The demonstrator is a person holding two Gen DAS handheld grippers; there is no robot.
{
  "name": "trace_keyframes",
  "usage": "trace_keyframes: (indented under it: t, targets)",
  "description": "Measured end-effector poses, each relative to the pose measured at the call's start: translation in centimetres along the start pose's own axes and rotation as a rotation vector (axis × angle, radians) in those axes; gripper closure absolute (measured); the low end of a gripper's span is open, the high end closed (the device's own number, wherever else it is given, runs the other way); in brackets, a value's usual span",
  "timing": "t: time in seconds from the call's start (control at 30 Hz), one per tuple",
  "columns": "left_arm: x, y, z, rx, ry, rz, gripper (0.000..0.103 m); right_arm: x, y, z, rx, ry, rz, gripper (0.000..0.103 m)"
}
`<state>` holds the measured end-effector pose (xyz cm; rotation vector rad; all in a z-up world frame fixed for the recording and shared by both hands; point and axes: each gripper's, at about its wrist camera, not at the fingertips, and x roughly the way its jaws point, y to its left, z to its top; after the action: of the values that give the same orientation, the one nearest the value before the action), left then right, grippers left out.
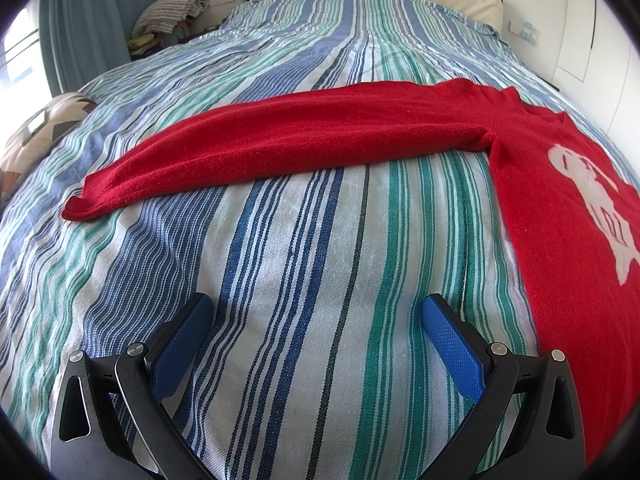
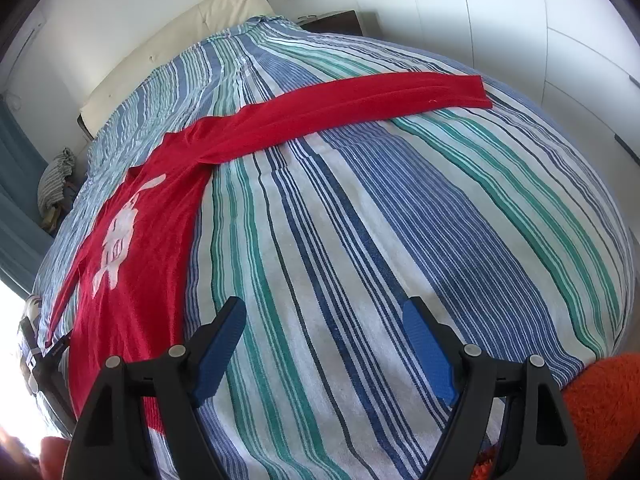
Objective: Fold small clothes
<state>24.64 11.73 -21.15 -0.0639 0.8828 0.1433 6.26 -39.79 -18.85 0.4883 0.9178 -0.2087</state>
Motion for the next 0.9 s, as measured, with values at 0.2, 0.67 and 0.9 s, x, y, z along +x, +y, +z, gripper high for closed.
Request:
trace_keyframes:
  t: [0.2,0.67,0.9]
  targets:
    - [0.01,-0.01,0.00,0.000,0.000,0.000,0.000,0.08,0.13,-0.05,-0.010,0.003,-0.002,0.023]
    - [0.01,0.01,-0.01,0.000,0.000,0.000,0.000,0.40,0.21,-0.12,-0.005,0.012,0.000,0.023]
    - [0.01,0.03,-0.01,0.000,0.000,0.000,0.000,0.47,-0.13,-0.02,0.008,0.016,0.000,0.023]
